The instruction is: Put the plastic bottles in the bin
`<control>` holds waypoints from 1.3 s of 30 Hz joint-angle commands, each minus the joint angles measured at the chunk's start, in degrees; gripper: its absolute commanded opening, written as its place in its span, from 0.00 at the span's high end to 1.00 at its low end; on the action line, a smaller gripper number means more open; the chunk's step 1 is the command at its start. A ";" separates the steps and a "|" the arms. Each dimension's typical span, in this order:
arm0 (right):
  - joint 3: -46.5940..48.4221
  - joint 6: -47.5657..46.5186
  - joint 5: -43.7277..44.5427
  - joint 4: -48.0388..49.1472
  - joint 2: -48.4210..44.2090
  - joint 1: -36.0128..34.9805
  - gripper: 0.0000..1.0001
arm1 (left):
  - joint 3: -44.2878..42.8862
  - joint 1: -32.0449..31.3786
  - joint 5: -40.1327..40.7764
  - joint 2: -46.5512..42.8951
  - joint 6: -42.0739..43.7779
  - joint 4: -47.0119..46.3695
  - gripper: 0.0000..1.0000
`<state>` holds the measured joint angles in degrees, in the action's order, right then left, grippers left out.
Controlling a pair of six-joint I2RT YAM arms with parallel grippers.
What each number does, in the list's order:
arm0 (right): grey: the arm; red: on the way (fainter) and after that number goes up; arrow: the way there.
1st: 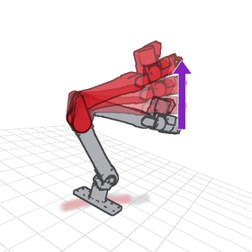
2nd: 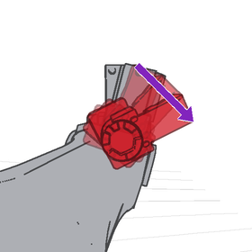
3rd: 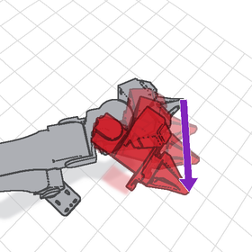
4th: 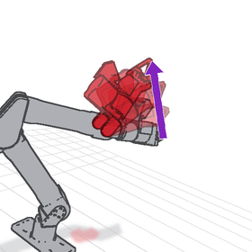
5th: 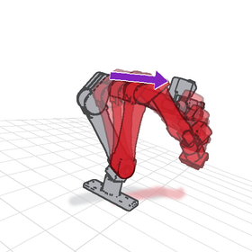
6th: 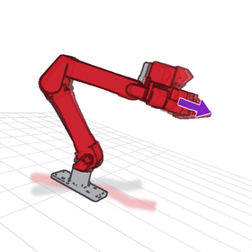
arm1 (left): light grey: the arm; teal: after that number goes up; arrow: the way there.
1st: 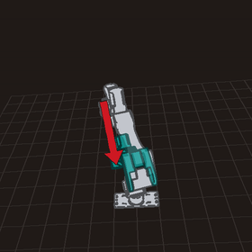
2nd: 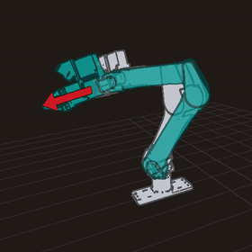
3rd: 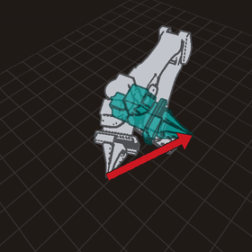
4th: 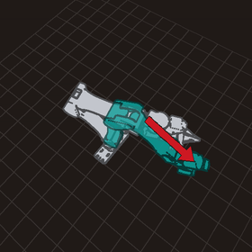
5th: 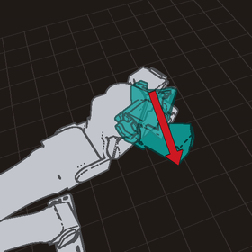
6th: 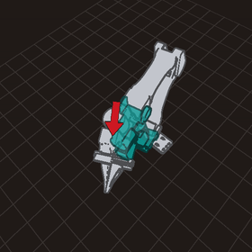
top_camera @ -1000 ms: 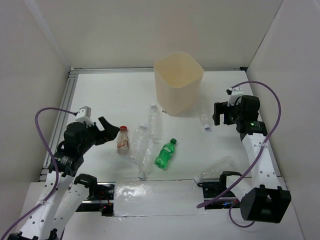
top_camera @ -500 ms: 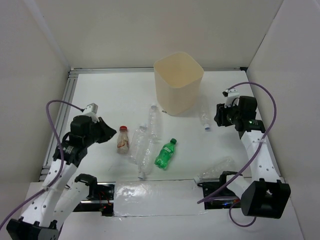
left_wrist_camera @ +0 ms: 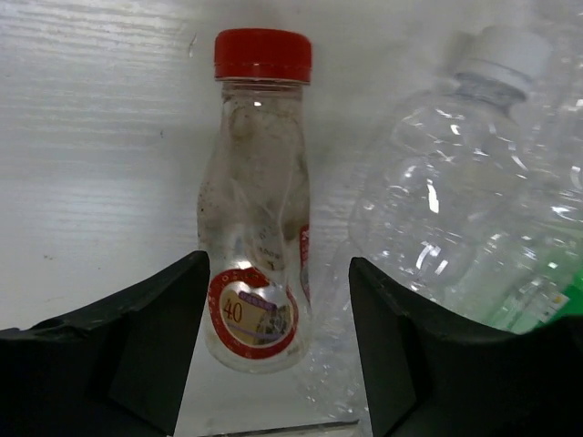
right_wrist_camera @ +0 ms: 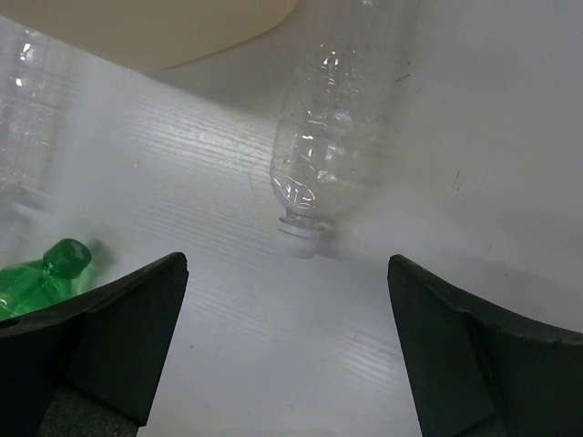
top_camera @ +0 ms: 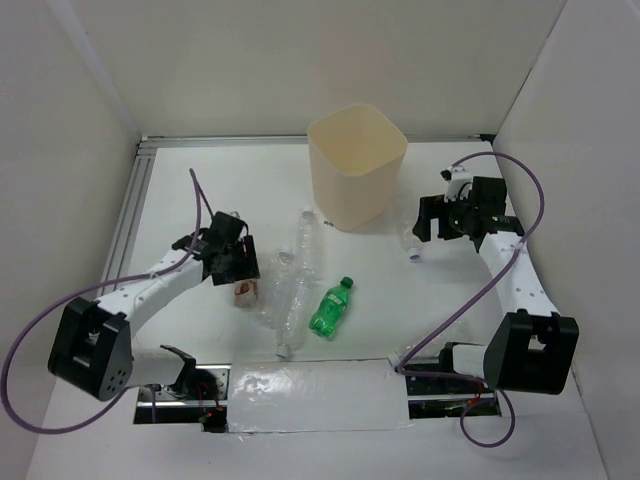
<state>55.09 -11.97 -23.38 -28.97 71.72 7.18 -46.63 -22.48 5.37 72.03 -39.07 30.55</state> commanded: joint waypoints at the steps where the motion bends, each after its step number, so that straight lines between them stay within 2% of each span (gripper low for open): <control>1: 2.83 0.72 -1.15 3.31 0.00 0.29 0.03 | -1.00 -0.28 4.65 4.07 0.92 -1.09 0.25; 6: 2.83 0.72 -1.15 4.54 0.00 0.29 0.02 | -1.00 -0.28 5.27 12.33 1.54 -3.03 0.26; 7: 2.83 0.72 -1.15 4.54 0.52 0.29 0.02 | -1.00 -0.28 4.75 14.26 1.54 -3.04 0.30; 9: 2.83 0.72 -1.15 4.54 0.52 0.29 0.02 | -1.00 -0.28 4.22 14.89 1.54 -3.56 0.44; 10: 3.44 0.19 -1.15 4.54 1.13 0.29 0.02 | -1.53 -0.28 4.21 14.89 1.54 -3.56 0.61; 11: 3.44 0.19 -1.15 4.54 1.14 0.29 0.03 | -2.32 -0.28 4.21 14.20 1.54 -3.56 0.71; 13: 3.97 -0.33 -2.55 4.54 1.14 0.29 0.07 | -3.90 -1.68 3.69 11.31 2.06 -1.29 0.83; 15: 3.97 -1.39 -4.12 5.06 0.62 0.29 0.30 | -8.54 -2.91 3.69 5.51 2.59 1.17 0.93; 16: 3.36 -1.91 -5.79 5.07 -0.35 0.29 0.42 | -13.61 -4.14 3.69 3.75 4.33 3.79 0.97; 17: 3.36 -1.92 -6.50 5.67 -0.97 0.29 0.53 | -16.45 -4.67 3.69 2.17 5.14 4.34 0.97; 18: 1.96 -1.92 -7.81 6.46 -1.58 0.29 0.70 | -19.43 -5.20 1.25 -0.11 6.10 4.35 1.00; 20: 0.90 -2.54 -8.35 7.34 -3.33 0.29 0.80 | -28.72 -5.91 -2.10 -0.66 9.26 4.35 1.00; 21: -0.15 -2.54 -8.35 8.13 -3.34 0.29 0.80 | -31.74 -5.91 -4.20 -0.66 10.14 1.74 1.00; 22: -0.16 -2.54 -7.83 8.14 -4.04 0.29 0.74 | -34.29 -6.43 -9.18 1.25 11.02 -0.38 1.00; 24: -0.95 -2.54 -6.78 8.84 -4.05 0.29 0.55 | -40.80 -6.44 -13.34 4.07 11.56 -5.38 1.00; 25: -1.47 -2.54 -6.77 8.84 -4.05 0.29 0.47 | -42.30 -6.44 -15.54 5.65 11.56 -12.37 1.00; 26: -1.48 -2.54 -6.25 8.84 -3.53 0.29 0.34 | -46.40 -7.05 -17.91 10.02 10.43 -15.40 1.00; 28: -1.48 -1.93 -5.54 8.84 -3.00 0.29 0.31 | -52.04 -7.05 -20.21 15.66 9.10 -21.54 1.00; 30: -2.00 -1.92 -5.54 8.84 -2.99 0.29 0.28 | -61.85 -7.66 -20.22 24.76 8.05 -23.68 1.00; 32: -2.53 -1.92 -5.02 9.37 -2.99 0.29 0.28 | -67.51 -8.28 -19.00 30.34 7.26 -25.87 1.00; 33: -3.14 -1.92 -4.49 9.37 -3.52 0.29 0.24 | -73.89 -9.50 -14.90 35.15 6.64 -25.89 0.97; 36: -3.67 -1.92 -3.96 9.90 -4.04 0.29 0.20 | -77.89 -9.51 -10.65 40.98 5.15 -25.89 0.87; 37: -3.67 -1.92 -3.35 9.90 -4.05 0.29 0.16 | -78.78 -10.03 -9.68 42.39 5.14 -25.89 0.75; 39: -4.20 -1.92 -2.65 9.90 -4.57 0.29 0.14 | -81.23 -10.65 -6.09 45.73 5.14 -25.10 0.58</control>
<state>51.72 -13.96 -27.53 -21.78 68.84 7.18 -122.50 -32.21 -6.39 116.68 -32.53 7.92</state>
